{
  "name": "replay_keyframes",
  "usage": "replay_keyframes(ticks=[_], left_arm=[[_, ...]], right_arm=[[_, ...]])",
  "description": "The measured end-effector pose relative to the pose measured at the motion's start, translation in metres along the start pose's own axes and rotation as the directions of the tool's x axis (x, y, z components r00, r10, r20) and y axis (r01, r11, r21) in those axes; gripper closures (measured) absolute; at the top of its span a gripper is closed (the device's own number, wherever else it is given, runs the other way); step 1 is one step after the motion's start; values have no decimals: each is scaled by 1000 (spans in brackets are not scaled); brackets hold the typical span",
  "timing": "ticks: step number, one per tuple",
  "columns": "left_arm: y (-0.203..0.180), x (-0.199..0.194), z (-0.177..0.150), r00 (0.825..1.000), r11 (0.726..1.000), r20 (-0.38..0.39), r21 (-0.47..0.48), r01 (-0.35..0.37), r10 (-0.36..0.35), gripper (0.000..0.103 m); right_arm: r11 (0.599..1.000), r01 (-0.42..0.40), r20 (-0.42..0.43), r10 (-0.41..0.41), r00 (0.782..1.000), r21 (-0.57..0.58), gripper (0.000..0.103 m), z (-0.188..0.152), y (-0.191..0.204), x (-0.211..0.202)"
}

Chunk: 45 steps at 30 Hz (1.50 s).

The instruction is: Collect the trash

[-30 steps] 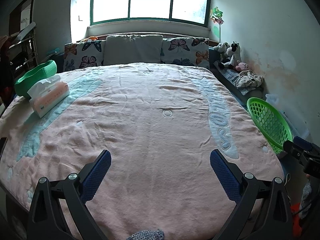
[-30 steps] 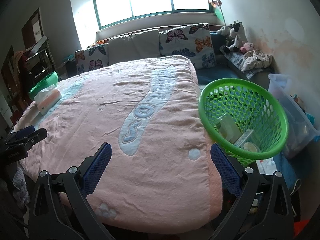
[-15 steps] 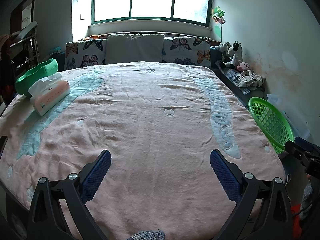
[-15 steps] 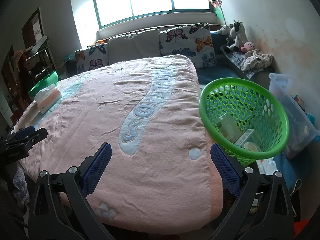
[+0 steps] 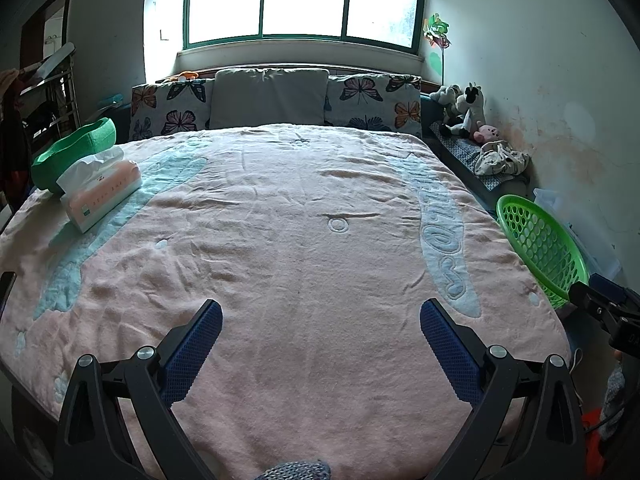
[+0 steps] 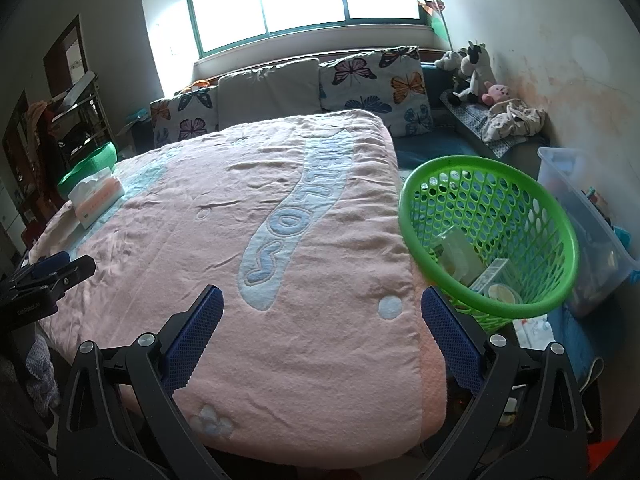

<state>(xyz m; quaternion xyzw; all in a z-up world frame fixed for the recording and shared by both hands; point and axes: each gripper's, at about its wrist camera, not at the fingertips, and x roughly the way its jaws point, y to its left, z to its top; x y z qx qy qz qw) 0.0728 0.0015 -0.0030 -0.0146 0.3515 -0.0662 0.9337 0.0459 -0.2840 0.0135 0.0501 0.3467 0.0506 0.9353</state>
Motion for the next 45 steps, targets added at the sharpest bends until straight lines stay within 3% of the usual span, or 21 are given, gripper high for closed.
replay_keyframes(ticks=[45], left_arm=[[-2, 0, -3, 1000, 1000, 14, 5, -16, 15, 7]], right_arm=[[1000, -8, -2, 8, 1000, -2, 4, -1, 4, 2]])
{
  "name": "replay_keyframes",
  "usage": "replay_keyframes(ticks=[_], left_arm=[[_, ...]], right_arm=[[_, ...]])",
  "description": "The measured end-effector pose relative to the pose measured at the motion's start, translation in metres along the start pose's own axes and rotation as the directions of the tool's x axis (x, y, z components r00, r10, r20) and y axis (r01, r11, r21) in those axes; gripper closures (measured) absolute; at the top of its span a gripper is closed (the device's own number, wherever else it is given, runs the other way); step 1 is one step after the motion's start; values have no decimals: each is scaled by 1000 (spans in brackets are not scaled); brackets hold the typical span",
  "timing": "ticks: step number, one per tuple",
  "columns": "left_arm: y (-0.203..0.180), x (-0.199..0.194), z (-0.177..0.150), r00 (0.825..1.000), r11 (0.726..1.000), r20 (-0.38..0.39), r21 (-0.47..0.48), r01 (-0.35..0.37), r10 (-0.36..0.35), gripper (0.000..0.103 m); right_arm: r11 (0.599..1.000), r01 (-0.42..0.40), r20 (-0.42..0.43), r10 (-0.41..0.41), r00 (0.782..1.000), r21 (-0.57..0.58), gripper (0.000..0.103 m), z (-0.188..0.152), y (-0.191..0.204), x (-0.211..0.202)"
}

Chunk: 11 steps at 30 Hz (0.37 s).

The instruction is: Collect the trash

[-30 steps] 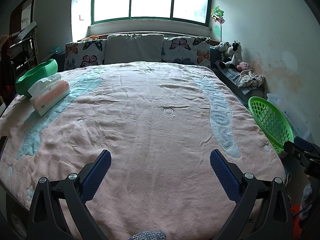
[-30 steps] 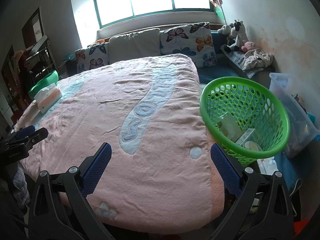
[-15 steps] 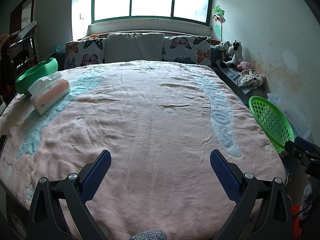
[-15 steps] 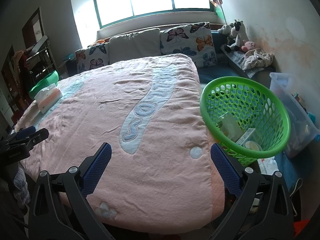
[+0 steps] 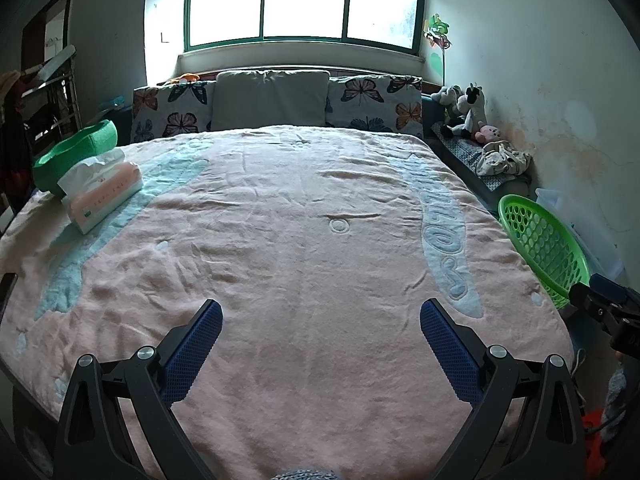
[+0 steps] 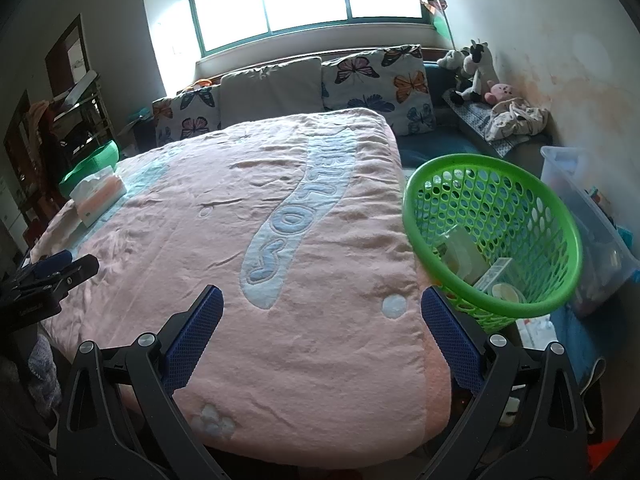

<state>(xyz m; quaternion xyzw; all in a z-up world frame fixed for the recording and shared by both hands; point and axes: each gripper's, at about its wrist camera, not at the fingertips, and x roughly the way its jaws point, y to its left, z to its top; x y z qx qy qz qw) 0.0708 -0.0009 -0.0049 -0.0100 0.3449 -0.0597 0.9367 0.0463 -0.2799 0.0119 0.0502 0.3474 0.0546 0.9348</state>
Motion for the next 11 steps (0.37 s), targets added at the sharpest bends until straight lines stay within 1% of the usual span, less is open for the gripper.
replay_keyframes(ticks=[11], left_arm=[[-2, 1, 2, 1000, 1000, 3, 4, -27, 27, 7]], right_arm=[[1000, -9, -5, 8, 1000, -5, 4, 0, 2, 4]])
